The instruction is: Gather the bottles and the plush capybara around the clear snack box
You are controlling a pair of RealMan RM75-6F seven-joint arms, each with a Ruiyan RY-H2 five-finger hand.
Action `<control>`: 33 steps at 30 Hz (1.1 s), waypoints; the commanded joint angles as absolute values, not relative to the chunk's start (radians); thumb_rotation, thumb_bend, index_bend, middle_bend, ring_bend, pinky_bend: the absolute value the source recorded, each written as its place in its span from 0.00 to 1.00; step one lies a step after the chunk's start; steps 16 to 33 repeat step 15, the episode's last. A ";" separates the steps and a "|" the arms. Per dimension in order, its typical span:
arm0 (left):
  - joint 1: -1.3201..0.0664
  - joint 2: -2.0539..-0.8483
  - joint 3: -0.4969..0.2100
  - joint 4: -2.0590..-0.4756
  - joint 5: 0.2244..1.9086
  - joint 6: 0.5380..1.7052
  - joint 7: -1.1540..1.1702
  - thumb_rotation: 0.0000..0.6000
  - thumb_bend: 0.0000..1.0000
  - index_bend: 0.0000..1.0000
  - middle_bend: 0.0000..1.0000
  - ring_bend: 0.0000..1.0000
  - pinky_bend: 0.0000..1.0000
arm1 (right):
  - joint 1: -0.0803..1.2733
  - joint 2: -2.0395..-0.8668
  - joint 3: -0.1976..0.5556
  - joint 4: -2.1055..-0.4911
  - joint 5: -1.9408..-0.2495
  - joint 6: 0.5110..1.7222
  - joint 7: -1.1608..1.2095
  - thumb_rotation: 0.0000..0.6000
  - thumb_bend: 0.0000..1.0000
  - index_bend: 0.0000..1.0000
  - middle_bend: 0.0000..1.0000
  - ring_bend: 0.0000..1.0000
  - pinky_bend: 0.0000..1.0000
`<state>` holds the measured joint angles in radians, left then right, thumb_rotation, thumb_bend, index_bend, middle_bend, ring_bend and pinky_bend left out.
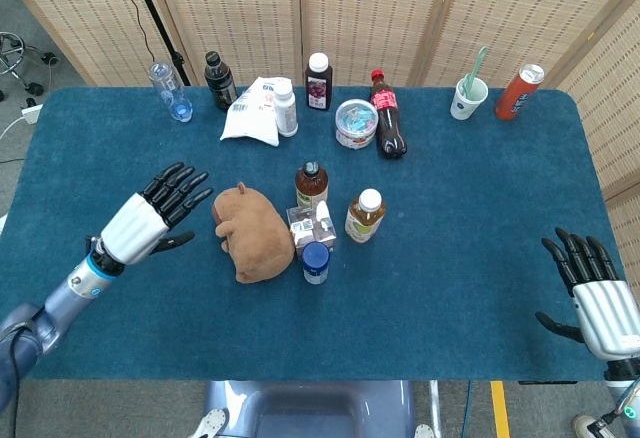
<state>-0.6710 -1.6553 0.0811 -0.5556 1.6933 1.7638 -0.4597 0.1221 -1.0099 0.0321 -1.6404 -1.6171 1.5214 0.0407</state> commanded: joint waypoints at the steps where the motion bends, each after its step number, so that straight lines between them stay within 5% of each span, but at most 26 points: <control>1: -0.556 -1.346 0.107 -1.120 1.608 1.646 -0.212 1.00 0.00 0.00 0.00 0.00 0.00 | 0.121 -1.014 0.036 -1.633 -1.622 1.531 0.034 1.00 0.00 0.00 0.00 0.00 0.00; 6: -0.441 -1.123 0.137 -1.591 1.410 1.561 0.016 1.00 0.00 0.00 0.00 0.00 0.00 | 0.118 -1.032 0.054 -1.606 -1.629 1.563 0.016 1.00 0.00 0.00 0.00 0.00 0.00; 10: -0.372 -1.057 0.148 -1.746 1.320 1.561 0.058 1.00 0.00 0.00 0.00 0.00 0.00 | 0.118 -1.053 0.067 -1.573 -1.630 1.584 0.011 1.00 0.00 0.00 0.00 0.00 0.00; 15: -0.281 -1.064 0.153 -1.796 1.262 1.578 0.035 1.00 0.00 0.00 0.00 0.00 0.00 | 0.115 -1.060 0.071 -1.565 -1.615 1.576 -0.076 1.00 0.00 0.00 0.00 0.00 0.00; 33: -0.281 -1.064 0.153 -1.796 1.262 1.578 0.035 1.00 0.00 0.00 0.00 0.00 0.00 | 0.115 -1.060 0.071 -1.565 -1.615 1.576 -0.076 1.00 0.00 0.00 0.00 0.00 0.00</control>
